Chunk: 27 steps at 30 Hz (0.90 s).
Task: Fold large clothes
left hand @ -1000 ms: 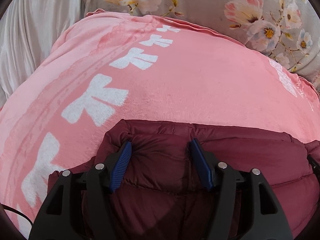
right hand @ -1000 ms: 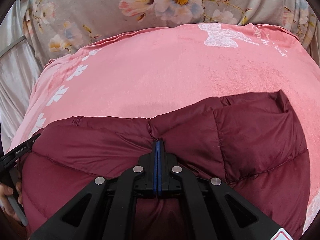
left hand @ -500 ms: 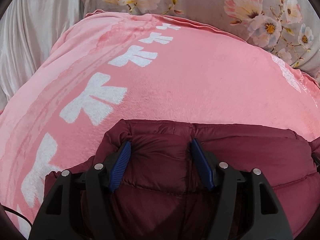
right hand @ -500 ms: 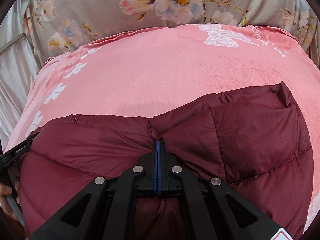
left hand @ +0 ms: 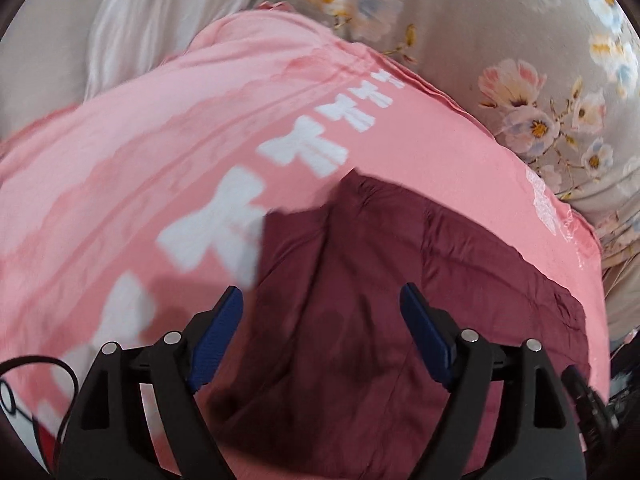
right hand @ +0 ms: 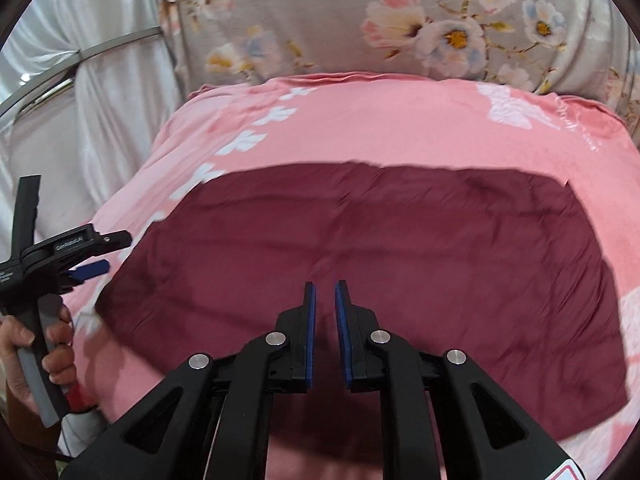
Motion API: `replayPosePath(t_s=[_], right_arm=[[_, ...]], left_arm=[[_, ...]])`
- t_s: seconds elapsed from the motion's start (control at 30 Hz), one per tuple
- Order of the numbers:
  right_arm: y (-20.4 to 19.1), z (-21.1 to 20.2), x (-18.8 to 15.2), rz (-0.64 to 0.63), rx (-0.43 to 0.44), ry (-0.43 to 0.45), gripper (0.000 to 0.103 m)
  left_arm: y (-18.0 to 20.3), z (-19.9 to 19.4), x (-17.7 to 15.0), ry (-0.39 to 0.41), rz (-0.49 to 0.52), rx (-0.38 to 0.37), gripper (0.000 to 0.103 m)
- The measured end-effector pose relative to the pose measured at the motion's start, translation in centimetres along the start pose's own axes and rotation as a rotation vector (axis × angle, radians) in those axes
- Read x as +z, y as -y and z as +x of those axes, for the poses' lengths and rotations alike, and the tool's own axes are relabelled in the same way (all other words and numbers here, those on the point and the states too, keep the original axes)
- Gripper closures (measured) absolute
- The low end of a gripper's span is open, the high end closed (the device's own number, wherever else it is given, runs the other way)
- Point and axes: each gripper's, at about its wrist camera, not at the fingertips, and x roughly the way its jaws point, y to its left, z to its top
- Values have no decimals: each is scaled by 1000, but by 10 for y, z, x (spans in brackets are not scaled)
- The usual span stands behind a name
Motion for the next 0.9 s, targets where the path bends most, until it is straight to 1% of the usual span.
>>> replayPosePath(t_s=[0.1, 0.2, 0.3, 0.4, 0.67, 0.73, 0.77, 0.83, 0.9], right_arm=[[-18, -2, -21, -42, -18, -2, 90], [-26, 1, -35, -58, -39, -7, 90], [-27, 8, -44, -77, -68, -3, 90], [-26, 16, -50, -76, -81, -7, 90], [-27, 26, -59, -83, -101, 7, 90], [-27, 26, -60, -86, -98, 21, 90], [-26, 25, -61, -80, -92, 25, 90], [-21, 18, -60, -44, -65, 35, 90], [-16, 2, -61, -11, -42, 59, 91]], left_arm=[[-22, -2, -22, -56, -58, -36, 25], [-29, -1, -39, -65, -58, -27, 25], [-29, 7, -52, -97, -65, -47, 24], [-25, 7, -56, -78, -39, -36, 21], [-15, 13, -54, -65, -36, -39, 22], [-10, 14, -54, -72, -29, -55, 36], [-8, 15, -54, -78, -26, -61, 41], [-3, 13, -53, -89, -26, -91, 64], [1, 8, -51, -89, -21, -113, 75]])
